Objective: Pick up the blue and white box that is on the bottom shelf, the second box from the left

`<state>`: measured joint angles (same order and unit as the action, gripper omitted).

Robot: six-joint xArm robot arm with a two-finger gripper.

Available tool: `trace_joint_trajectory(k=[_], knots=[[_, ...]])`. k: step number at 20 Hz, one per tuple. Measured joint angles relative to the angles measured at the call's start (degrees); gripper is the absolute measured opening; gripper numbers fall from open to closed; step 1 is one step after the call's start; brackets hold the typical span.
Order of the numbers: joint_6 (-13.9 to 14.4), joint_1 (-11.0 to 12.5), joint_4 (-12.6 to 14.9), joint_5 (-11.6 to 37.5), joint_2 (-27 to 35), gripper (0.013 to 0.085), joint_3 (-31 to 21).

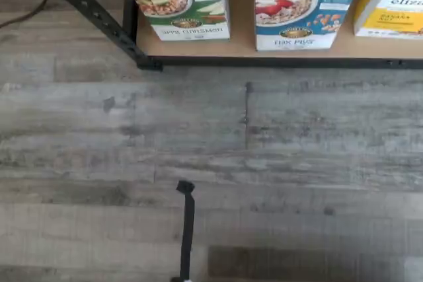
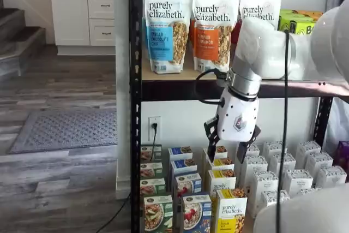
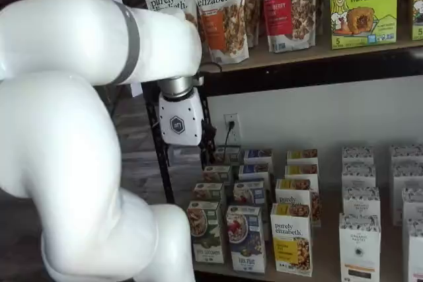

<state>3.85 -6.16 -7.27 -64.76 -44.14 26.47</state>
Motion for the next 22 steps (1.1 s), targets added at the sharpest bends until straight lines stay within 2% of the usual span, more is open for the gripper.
trace_joint_trajectory(k=[3,8,12,14,22], knots=[[0.1,-0.2,0.8,3.5,0.6,0.0850,-1.3],[0.2,0.1,1.7,5.1,3.0,0.0850,-1.3],[-2.3,1.3,-0.3,7.5,5.4,0.0850,-1.8],[-2.7,1.6,-0.3,8.5,6.5,0.0850,-1.9],[-2.2,2.0,2.2,13.6,11.8,0.0850,-2.2]])
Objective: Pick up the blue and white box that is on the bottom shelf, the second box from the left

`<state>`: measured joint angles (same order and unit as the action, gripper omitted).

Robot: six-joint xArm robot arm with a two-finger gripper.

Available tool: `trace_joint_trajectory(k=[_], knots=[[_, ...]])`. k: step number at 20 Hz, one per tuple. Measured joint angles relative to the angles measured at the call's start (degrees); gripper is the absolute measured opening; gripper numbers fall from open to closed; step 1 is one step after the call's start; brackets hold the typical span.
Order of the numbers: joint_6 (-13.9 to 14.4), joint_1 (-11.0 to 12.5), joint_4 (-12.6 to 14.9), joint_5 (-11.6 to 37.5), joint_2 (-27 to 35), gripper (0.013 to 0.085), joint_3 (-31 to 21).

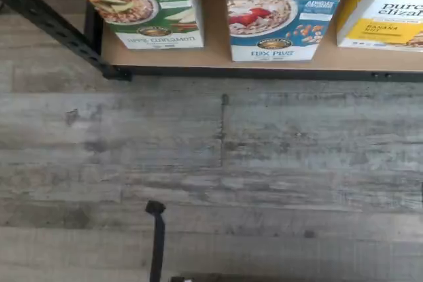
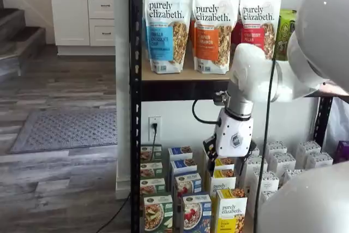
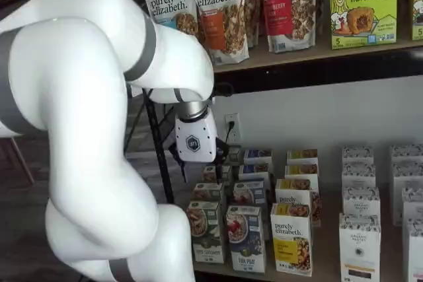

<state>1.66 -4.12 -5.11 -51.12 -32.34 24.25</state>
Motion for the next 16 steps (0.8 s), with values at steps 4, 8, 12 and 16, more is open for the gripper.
trace_joint_trajectory(k=[4,8,12,16], knots=[[0.0,0.0,0.4,3.5,2.5,0.0850,-0.3],[-0.2,0.1,0.4,5.8,5.2,0.0850,-0.1],[-0.1,-0.3,0.4,8.8,6.7,0.0850,-0.5],[-0.5,-0.6,-0.5,10.2,7.9,0.0850,-0.5]])
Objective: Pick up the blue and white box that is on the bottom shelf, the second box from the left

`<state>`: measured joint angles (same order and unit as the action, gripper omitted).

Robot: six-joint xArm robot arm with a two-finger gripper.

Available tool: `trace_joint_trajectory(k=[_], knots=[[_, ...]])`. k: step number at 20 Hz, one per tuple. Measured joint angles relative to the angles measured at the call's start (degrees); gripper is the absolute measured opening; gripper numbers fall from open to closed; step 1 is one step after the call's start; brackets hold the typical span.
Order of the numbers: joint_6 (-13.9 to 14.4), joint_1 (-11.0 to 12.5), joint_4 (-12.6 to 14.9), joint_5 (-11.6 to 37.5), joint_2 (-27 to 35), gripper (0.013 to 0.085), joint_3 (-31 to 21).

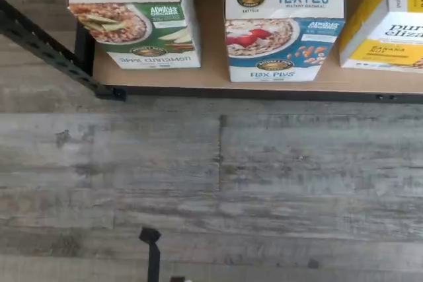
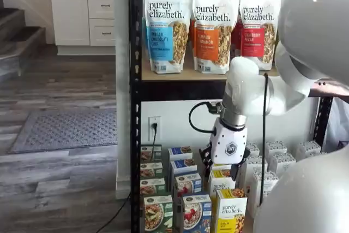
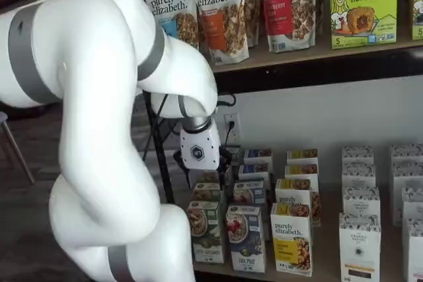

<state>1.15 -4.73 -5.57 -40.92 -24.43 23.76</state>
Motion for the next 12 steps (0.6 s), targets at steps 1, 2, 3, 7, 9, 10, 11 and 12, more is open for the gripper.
trace_joint_trajectory(k=[1,2,3,7,9,10,11,12], knots=[[-0.4,0.1,-0.3,0.4,0.5,0.0850,0.1],[-0.6,0.2,-0.5,0.8,1.0,0.0850,0.2],[-1.0,0.4,-0.7,1.4,1.6,0.0850,0.3],[-2.5,1.6,-1.0,3.4,4.3,0.0850,1.1],[-3.6,2.3,-1.3,4.3,6.0,0.0850,1.6],[-4.2,2.6,-1.6,4.9,6.7,0.0850,1.8],[-5.1,3.0,-2.2,5.4,7.6,0.0850,2.0],[-5.9,3.2,-2.8,5.9,8.3,0.0850,2.1]])
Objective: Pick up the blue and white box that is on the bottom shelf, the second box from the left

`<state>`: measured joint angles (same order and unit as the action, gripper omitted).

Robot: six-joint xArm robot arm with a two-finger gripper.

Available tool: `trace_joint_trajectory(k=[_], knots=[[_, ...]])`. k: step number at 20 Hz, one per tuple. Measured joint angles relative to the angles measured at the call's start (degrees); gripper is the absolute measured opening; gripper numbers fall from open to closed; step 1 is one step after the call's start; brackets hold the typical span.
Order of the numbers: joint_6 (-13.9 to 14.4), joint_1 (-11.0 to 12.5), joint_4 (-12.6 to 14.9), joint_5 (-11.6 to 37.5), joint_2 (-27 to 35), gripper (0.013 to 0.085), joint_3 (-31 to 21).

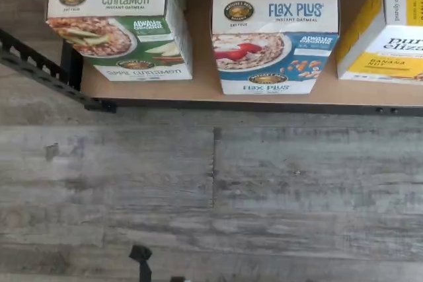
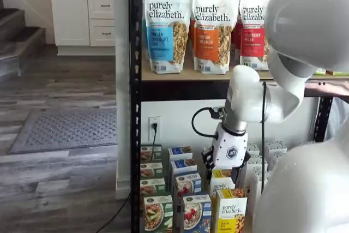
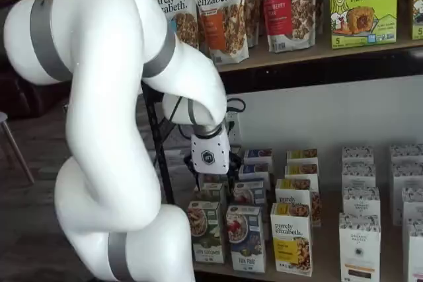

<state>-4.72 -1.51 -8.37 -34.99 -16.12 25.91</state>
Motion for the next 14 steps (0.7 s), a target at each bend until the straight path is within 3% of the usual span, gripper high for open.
trace_joint_trajectory(k=[9,14], knots=[[-3.7,0.7,-2.9,4.7,6.4,0.0850,1.7],[-3.3,0.1,-3.0,6.0,10.3,0.0850,3.5]])
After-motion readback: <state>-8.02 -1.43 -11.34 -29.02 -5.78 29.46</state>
